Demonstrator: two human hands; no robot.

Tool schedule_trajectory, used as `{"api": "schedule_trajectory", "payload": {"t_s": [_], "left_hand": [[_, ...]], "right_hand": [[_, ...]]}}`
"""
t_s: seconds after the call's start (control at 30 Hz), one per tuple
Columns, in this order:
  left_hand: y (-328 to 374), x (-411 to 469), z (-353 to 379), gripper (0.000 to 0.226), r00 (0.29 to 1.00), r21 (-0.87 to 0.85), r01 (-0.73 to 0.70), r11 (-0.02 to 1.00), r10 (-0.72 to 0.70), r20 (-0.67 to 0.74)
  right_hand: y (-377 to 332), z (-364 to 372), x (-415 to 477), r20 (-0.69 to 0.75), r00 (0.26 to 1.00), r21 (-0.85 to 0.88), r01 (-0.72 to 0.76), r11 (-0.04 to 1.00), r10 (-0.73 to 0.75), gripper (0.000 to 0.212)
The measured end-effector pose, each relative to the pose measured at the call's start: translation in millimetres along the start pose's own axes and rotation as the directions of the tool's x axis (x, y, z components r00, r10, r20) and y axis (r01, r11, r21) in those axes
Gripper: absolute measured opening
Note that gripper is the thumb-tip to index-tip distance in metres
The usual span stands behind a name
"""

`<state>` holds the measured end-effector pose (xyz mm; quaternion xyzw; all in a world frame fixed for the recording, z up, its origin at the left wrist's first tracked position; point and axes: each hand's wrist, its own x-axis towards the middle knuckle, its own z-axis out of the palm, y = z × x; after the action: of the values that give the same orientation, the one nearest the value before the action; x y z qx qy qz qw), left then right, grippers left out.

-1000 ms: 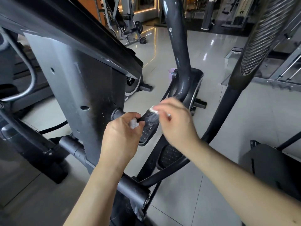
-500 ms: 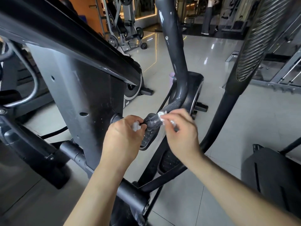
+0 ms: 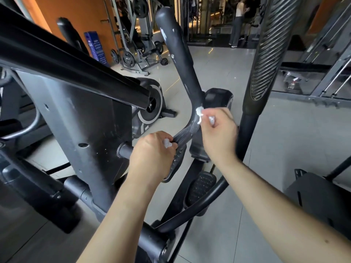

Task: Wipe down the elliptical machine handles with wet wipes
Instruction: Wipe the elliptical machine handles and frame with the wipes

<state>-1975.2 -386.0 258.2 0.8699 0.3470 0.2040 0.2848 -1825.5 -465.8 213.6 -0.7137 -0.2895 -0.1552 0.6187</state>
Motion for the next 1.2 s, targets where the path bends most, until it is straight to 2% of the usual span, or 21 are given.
{"api": "schedule_trajectory", "payload": {"t_s": [0.1, 0.2, 0.33, 0.47, 0.57, 0.67, 0.73, 0.83, 1.0, 1.07, 1.13, 1.2], "left_hand": [[1.9, 5.0, 1.9, 0.02, 0.997, 0.017, 0.035, 0.999, -0.036, 0.063], [-0.3, 4.5, 2.7, 0.015, 1.0, 0.061, 0.018, 0.998, -0.018, -0.003], [-2.6, 3.5, 1.9, 0.016, 0.999, 0.053, 0.019, 0.998, -0.017, -0.036], [-5.3, 3.5, 0.1, 0.015, 0.999, 0.067, 0.013, 0.998, -0.011, -0.03], [-9.0, 3.7, -2.2, 0.016, 1.0, 0.065, 0.015, 0.998, -0.014, -0.024], [-12.7, 2.8, -4.3, 0.009, 1.0, 0.073, 0.026, 0.997, -0.025, -0.013], [-14.7, 2.0, -6.2, 0.002, 1.0, 0.076, 0.022, 0.997, -0.021, -0.013], [-19.3, 0.9, -8.2, 0.013, 1.0, 0.089, 0.01, 0.996, -0.009, -0.01], [-26.1, -2.0, -12.5, 0.016, 1.0, 0.084, 0.002, 0.996, -0.002, 0.0], [-29.1, -3.2, -14.3, 0.011, 1.0, 0.081, 0.004, 0.997, -0.005, 0.007], [-32.7, -4.7, -14.9, 0.009, 1.0, 0.048, 0.018, 0.999, -0.018, 0.002], [-34.7, -7.2, -16.1, 0.009, 0.999, -0.016, 0.052, 0.999, -0.052, -0.001]], "right_hand": [[-8.8, 1.5, 27.0, -0.065, 0.998, 0.015, 0.024, 1.0, -0.023, 0.009], [-1.7, 2.0, 20.1, 0.01, 0.997, -0.013, 0.08, 0.997, -0.08, 0.004], [10.1, -2.0, 1.1, 0.114, 0.992, -0.054, 0.052, 0.997, -0.046, 0.006], [-1.6, -0.6, 26.4, 0.07, 0.996, -0.041, 0.059, 0.997, -0.056, 0.008], [-3.7, 1.8, 17.6, 0.202, 0.977, -0.138, 0.095, 0.986, -0.066, 0.01], [-8.3, -2.5, 5.8, 0.42, 0.906, -0.258, 0.167, 0.952, -0.045, 0.014], [-13.5, -5.5, 12.5, 0.428, 0.903, -0.288, 0.161, 0.944, -0.023, 0.016], [-16.2, -3.8, 13.7, 0.334, 0.942, -0.28, 0.112, 0.953, -0.013, 0.016], [-20.1, 2.0, -14.3, 0.489, 0.871, -0.184, 0.047, 0.982, 0.05, 0.015], [-17.5, -1.5, -10.8, 0.407, 0.911, -0.191, 0.018, 0.981, 0.063, 0.013], [-12.2, -3.0, -4.8, 0.227, 0.969, -0.181, -0.052, 0.982, 0.093, 0.006], [-8.6, -1.1, -3.4, 0.099, 0.984, -0.13, -0.135, 0.982, 0.149, 0.018]]}}
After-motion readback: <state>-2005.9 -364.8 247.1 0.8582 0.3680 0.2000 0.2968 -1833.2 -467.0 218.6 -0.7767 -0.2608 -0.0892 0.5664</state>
